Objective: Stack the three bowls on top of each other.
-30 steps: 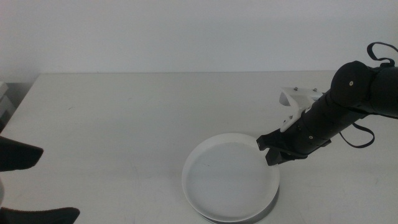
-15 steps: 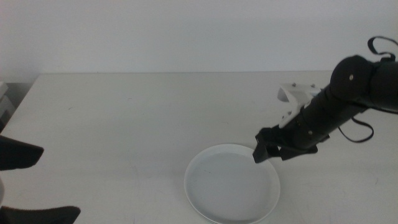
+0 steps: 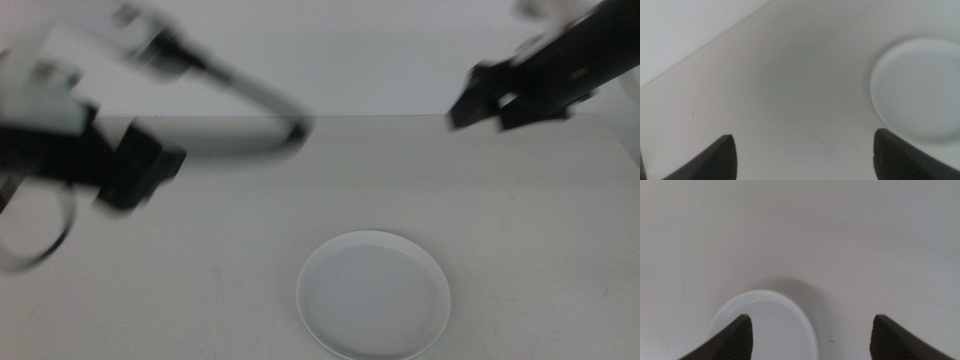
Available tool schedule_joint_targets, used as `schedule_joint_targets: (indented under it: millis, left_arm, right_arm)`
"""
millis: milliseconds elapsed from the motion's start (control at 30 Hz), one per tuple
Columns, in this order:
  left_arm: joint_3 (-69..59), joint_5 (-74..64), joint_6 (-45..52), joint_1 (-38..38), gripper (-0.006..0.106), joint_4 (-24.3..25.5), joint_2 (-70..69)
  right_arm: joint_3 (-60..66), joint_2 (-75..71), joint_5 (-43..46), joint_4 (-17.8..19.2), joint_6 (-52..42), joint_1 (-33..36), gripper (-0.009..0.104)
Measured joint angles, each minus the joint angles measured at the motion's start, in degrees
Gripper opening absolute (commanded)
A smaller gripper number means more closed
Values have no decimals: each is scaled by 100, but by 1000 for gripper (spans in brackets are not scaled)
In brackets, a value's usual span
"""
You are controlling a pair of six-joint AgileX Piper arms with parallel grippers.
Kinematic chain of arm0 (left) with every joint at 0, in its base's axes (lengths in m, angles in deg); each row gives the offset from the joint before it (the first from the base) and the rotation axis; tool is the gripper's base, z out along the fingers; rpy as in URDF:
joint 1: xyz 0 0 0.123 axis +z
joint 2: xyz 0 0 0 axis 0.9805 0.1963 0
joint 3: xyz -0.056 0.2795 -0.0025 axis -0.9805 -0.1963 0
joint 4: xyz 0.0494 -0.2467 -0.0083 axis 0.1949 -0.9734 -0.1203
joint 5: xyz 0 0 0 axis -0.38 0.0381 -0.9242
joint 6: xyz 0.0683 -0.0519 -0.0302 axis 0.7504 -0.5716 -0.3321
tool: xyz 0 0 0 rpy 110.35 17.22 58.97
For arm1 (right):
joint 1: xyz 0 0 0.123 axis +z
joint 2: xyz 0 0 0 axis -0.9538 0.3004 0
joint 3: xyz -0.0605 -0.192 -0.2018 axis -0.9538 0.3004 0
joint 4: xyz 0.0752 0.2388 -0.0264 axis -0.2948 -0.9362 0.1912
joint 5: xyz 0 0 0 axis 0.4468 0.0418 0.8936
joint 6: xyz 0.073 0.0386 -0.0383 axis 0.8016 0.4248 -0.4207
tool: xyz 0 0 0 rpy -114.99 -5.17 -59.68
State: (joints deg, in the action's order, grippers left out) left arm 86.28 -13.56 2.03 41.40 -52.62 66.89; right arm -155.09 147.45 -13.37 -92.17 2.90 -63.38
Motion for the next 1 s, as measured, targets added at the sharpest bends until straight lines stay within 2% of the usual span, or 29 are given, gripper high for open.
schedule_joint_targets:
  millis: [167,400,567,767,1000]
  left_arm:
    - [1073,85,171,916,105,-312,981]
    - [1503,77,1430,2875,105,-2200,1393]
    - [850,199,1925,3885,105,-2973,924]
    - [-737,1238,2480,4102,105,-3593,-407]
    - [-2640,2722,3052,4087,105,-4270,-2037]
  right_arm:
    - [-29,-404,-481,70,-175,-845,59]
    - [508,-1267,-393,88,-271,-1782,59]
    - [1546,-2302,382,111,-353,-1920,57]
    - [2970,-3889,1439,105,-843,-1817,54]
    - [4395,-5635,2105,94,-1500,-1755,54]
